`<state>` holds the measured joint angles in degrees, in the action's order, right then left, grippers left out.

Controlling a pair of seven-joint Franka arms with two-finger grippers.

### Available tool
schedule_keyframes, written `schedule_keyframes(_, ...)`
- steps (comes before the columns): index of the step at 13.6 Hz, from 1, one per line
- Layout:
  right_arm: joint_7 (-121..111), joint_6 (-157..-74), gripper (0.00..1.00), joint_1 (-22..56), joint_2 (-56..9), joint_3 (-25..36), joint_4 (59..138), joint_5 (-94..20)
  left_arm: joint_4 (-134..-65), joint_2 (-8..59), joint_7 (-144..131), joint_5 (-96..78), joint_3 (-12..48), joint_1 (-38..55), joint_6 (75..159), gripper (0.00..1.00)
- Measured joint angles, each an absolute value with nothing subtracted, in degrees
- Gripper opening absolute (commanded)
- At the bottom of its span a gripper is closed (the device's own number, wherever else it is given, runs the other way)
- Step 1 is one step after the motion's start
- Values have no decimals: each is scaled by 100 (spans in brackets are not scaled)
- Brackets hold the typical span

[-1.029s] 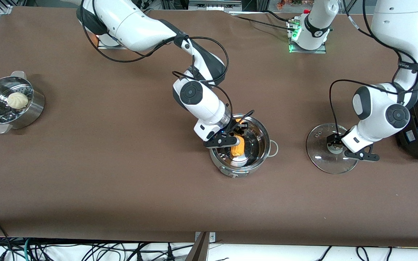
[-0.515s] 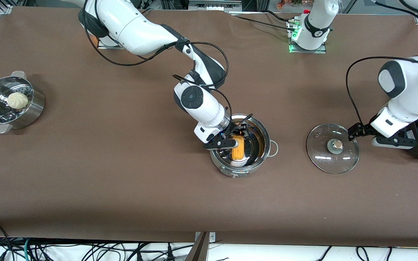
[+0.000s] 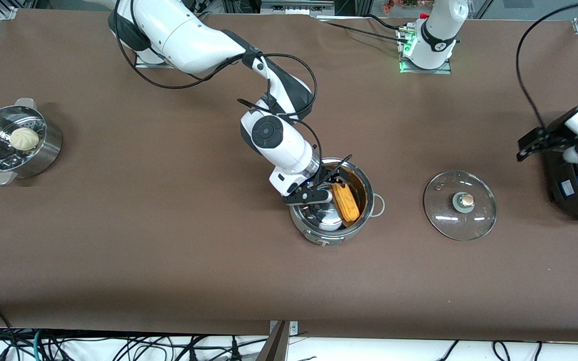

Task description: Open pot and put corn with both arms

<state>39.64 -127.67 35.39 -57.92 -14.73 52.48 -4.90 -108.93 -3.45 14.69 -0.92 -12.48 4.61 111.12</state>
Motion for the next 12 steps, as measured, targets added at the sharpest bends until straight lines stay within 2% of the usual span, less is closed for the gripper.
schedule_keyframes(3,3690,-11807,100,3378,-5363,-1325,5140,-199,-9992,-381,1207,0,-1123,465,9769,100)
schedule_keyframes(6,2976,-10620,100,2763,-4774,-1261,5107,-160,-9459,-366,995,248,-880,466,9017,100)
schedule_keyframes(12,2095,-9109,100,1049,-3970,-1246,5126,-70,-9189,-281,223,257,-746,498,8813,100)
